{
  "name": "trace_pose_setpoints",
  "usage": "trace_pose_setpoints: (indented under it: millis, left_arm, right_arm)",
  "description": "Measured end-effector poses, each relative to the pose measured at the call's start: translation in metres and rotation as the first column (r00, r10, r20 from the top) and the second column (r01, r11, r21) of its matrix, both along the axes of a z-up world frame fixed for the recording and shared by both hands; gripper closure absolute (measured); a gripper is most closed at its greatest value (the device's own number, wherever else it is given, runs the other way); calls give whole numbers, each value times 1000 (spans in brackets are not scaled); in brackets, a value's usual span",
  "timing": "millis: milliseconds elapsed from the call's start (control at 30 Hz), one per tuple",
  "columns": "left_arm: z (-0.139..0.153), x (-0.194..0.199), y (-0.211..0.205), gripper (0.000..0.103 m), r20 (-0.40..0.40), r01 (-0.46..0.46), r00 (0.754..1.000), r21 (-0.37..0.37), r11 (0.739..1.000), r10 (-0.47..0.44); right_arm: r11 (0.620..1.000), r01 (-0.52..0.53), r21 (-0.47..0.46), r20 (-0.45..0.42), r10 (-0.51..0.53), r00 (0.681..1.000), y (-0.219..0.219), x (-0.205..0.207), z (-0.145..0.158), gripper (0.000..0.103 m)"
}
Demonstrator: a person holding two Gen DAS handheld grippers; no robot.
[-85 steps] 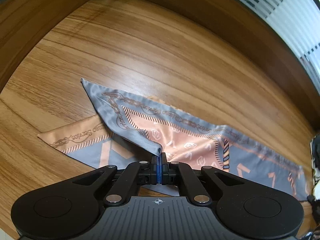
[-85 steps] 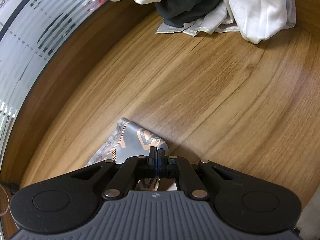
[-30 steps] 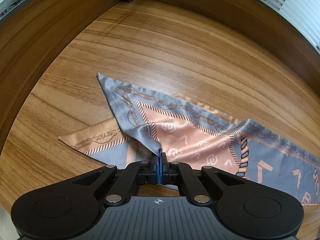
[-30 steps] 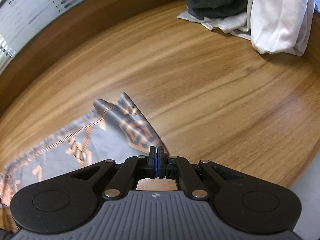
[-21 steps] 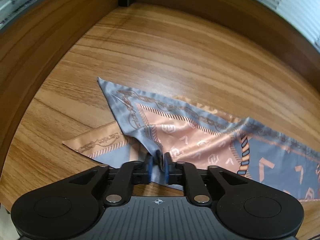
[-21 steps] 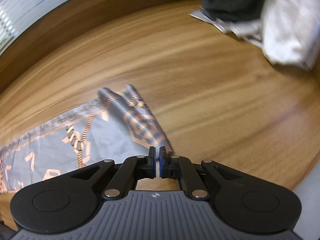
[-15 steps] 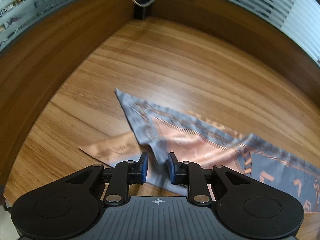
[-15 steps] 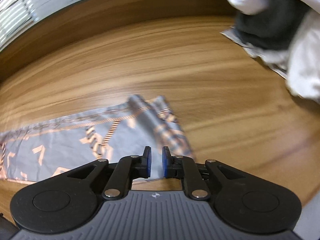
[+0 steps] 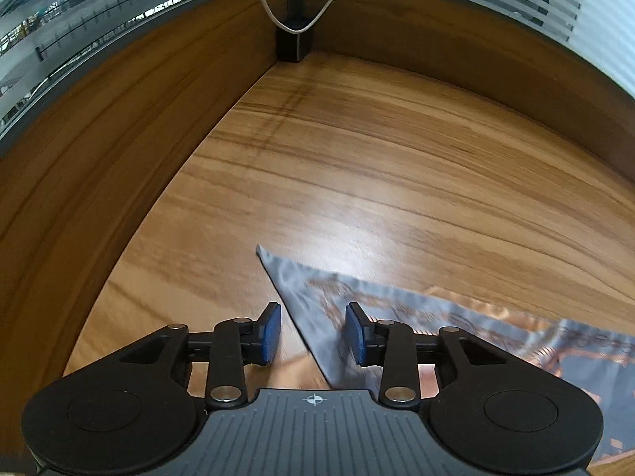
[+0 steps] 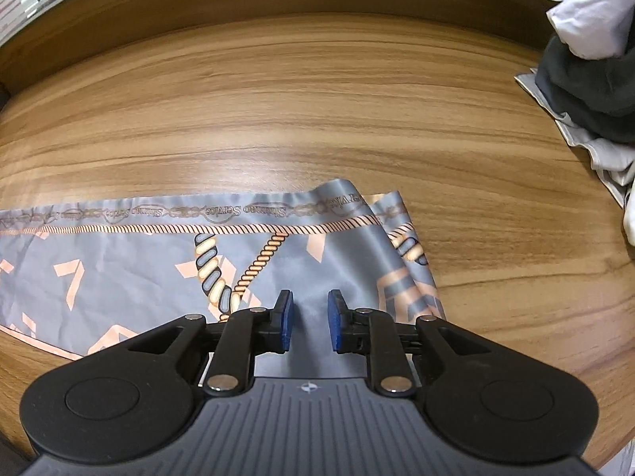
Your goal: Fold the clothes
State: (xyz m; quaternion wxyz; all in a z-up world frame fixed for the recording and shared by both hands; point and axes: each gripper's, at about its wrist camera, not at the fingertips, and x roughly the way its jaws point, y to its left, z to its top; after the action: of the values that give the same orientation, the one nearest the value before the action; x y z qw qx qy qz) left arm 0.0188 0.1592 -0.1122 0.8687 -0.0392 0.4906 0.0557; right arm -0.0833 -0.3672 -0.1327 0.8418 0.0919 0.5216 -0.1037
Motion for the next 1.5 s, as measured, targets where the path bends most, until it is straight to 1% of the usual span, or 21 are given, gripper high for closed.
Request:
trace_pose_setpoints:
  millis: [133,267,300,333,367,400,467,567,767,933,1000,1033,1067,1100,1133,1167,1300,1433,1500]
  left_arm:
    - [-8,10,5,65,-9,-6,1000,1,1000,6]
    - [-11,12,1,66,2,11,1000,20,1000,-11]
    - [-11,11,-1,70,7,18,1000,24,1000,-18]
    - [-11,10,-3,82,13,25,1000,24,999,-25]
    - [-12,10,-6,90,17,35,999,28,999,-35]
    - [-12,10,-9,101,19,47,999,33,998,-48]
    - [-13,10,-14,101,26,50,998,38,998,-51]
    - [-11,7,-15,101,48,25,999,38,999,-26]
    - [5,3,-7,101,102,-33,994,36,999,30]
    - [3,7,3,101,94,-69,993,36,997,65]
    - [2,7,4,99,78,-74,994,31,997,71]
    - [1,6,4,95,72,-79,995,36,996,76]
    - [2,6,3,89,69,-83,994,44,996,80]
    - [3,5,2,72,67,-85,994,49,995,81]
    - [5,3,1,60,70,-86,994,51,995,83]
    - [8,0,0,58,80,-88,993,50,995,84]
    - [16,-8,-9,58,77,-61,995,7,998,61]
    - [15,-16,-31,58,47,26,999,-32,999,-24]
    - [12,-19,-45,58,28,83,996,-44,996,-81]
  right_arm:
    - [1000,-5,-7,-8,5,1000,0,4,-1,80]
    - [1000,-7,-13,-13,7,1000,2,4,-2,79]
    - [1000,-7,-13,-13,7,1000,2,5,-2,79]
    - [1000,-8,-13,-14,7,1000,2,5,-2,79]
    - [1000,-8,-13,-15,8,1000,2,5,-2,78]
    - [1000,-9,-13,-15,8,1000,2,5,-2,78]
    - [1000,-12,-14,-17,11,1000,3,5,-1,78]
    - [1000,-14,-13,-18,14,1000,3,5,-1,78]
    - [1000,-16,-14,-16,16,1000,3,4,-1,78]
    - [1000,-19,-15,-13,19,1000,3,4,-2,78]
    - [1000,-21,-16,-13,21,1000,3,4,-2,78]
    - [1000,-22,-18,-14,21,1000,3,4,-2,78]
    - [1000,-21,-20,-14,21,1000,3,4,-1,78]
    - [1000,-19,-21,-11,19,1000,3,4,0,78]
    - [1000,-14,-20,2,15,1000,2,3,4,78]
    - [1000,-10,-19,15,10,1000,2,2,8,78]
    - [999,23,-35,61,-21,998,-10,-2,26,77]
    - [994,109,-29,73,-107,992,-39,-4,29,77]
    - [992,128,-20,60,-127,990,-53,-2,25,77]
